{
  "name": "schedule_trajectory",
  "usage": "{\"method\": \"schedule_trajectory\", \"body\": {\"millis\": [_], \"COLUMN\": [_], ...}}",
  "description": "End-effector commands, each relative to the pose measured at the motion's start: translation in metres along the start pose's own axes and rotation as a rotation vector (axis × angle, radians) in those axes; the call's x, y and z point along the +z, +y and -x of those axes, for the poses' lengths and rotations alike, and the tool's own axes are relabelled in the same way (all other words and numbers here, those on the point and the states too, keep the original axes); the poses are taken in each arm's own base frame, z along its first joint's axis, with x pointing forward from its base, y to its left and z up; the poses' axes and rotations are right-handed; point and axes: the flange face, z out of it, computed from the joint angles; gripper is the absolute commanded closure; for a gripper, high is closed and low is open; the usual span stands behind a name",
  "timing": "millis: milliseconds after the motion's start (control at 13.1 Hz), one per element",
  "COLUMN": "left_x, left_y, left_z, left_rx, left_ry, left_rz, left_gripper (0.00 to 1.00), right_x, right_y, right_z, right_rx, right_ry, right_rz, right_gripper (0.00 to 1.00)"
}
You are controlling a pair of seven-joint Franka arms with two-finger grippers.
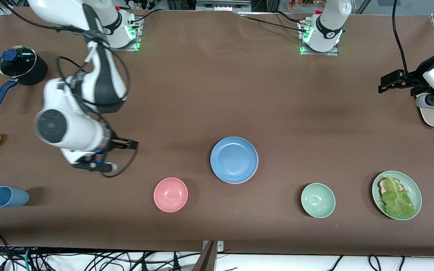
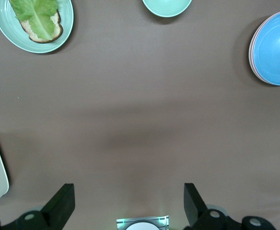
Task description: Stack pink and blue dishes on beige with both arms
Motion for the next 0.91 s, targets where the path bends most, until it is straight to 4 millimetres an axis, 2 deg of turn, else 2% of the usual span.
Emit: {"method": "schedule_trajectory", "body": {"millis": [0, 76, 152, 228, 457, 609, 685, 762, 838], "left_x": [-0.001, -0.001, 0.000, -0.001, -0.001, -0.001, -0.001, -0.001, -0.001], "left_y": [0.001, 0.001, 0.001, 0.001, 0.001, 0.001, 0.001, 0.001, 0.001], "left_z": [-0.001, -0.001, -0.001, -0.001, -0.001, -0.001, -0.001, -0.001, -0.001], "left_rx": [-0.005, -0.005, -0.005, -0.005, -0.005, -0.005, -0.005, -0.005, -0.005], "left_ry": [0.010, 0.010, 0.008, 0.010, 0.010, 0.010, 0.010, 0.010, 0.010], "left_rz": [0.010, 0.010, 0.010, 0.010, 0.010, 0.010, 0.010, 0.010, 0.010], "left_gripper": [0.00, 0.00, 0.00, 0.00, 0.00, 0.00, 0.00, 0.00, 0.00], "right_x": [-0.053, -0.064, -0.089, -0.114, -0.135, -0.159, -0.164, -0.166, -0.164], "right_y": [0.049, 0.053, 0.063, 0.085, 0.112, 0.135, 0.134, 0.149, 0.153], "right_z": [0.019, 0.028, 0.039, 0.046, 0.058, 0.079, 0.091, 0.100, 0.109], "right_rx": [0.029, 0.005, -0.022, -0.011, -0.018, -0.019, -0.034, -0.017, -0.014], "right_ry": [-0.021, -0.040, -0.006, 0.030, 0.012, 0.009, 0.001, 0.007, 0.029], "right_rz": [-0.004, 0.008, 0.040, 0.040, 0.021, 0.022, 0.026, 0.040, 0.051], "right_gripper": [0.00, 0.00, 0.00, 0.00, 0.00, 0.00, 0.00, 0.00, 0.00]}}
